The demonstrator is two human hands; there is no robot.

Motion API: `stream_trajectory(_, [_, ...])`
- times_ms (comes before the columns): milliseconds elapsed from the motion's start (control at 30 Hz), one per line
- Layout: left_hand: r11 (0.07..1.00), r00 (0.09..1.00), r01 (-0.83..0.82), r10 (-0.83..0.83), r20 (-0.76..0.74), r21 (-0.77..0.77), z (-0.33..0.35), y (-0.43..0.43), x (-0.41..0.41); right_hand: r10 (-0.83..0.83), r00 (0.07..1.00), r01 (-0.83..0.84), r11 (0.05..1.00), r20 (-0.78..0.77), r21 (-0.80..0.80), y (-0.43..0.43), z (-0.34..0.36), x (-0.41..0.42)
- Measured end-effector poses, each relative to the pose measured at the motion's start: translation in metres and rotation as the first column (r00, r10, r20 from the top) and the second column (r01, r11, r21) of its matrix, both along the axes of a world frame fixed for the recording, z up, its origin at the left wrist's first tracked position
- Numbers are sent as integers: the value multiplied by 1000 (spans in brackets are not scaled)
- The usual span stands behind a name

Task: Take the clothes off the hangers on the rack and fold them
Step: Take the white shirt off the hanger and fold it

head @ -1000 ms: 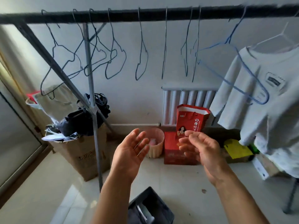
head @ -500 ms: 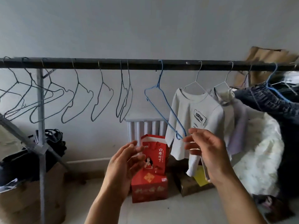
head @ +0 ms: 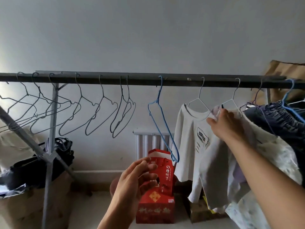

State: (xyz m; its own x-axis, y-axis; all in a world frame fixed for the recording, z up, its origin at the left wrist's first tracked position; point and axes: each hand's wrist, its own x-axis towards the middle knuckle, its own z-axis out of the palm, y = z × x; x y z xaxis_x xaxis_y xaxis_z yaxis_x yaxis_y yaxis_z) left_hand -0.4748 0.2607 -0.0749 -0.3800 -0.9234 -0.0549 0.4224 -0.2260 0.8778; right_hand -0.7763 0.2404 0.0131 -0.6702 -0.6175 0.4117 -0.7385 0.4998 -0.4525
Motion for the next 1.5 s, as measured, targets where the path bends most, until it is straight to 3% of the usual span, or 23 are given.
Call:
stream_trajectory(133, [1000, 1000, -25, 25, 0, -2, 2, 1, 1, 59, 994, -66, 995, 90, 78, -12, -5, -5])
stream_trajectory(600, [999, 998, -17, 20, 63, -45, 6, 0, 8, 101, 995, -94, 957, 14, -275, 19, 9, 24])
stream_trajectory(767, [992, 991, -2, 19, 132, -128, 6, 3, 12, 149, 987, -162, 947, -65, -276, 68, -8, 39])
stream_trajectory(867, [984, 981, 33, 2, 195, -176, 4, 6, 13, 231, 973, -223, 937, -3, -269, 89, -24, 31])
stream_trajectory(967, [972, 963, 57, 8, 271, -230, 2, 6, 13, 333, 937, -302, 923, 104, -238, 109, -25, 33])
stream_trajectory(1133, [913, 907, 171, 1, 422, -371, 7, -2, 5, 541, 797, -443, 826, 270, -347, 141, -17, 47])
stream_trajectory(1300, [805, 799, 237, 158, 581, -545, -3, -22, -7, 614, 698, -477, 783, 368, -400, 176, -11, 52])
stream_trajectory(1500, [784, 791, 365, 22, 611, -501, -17, -28, -5, 663, 627, -521, 747, 408, -413, 208, -3, 52])
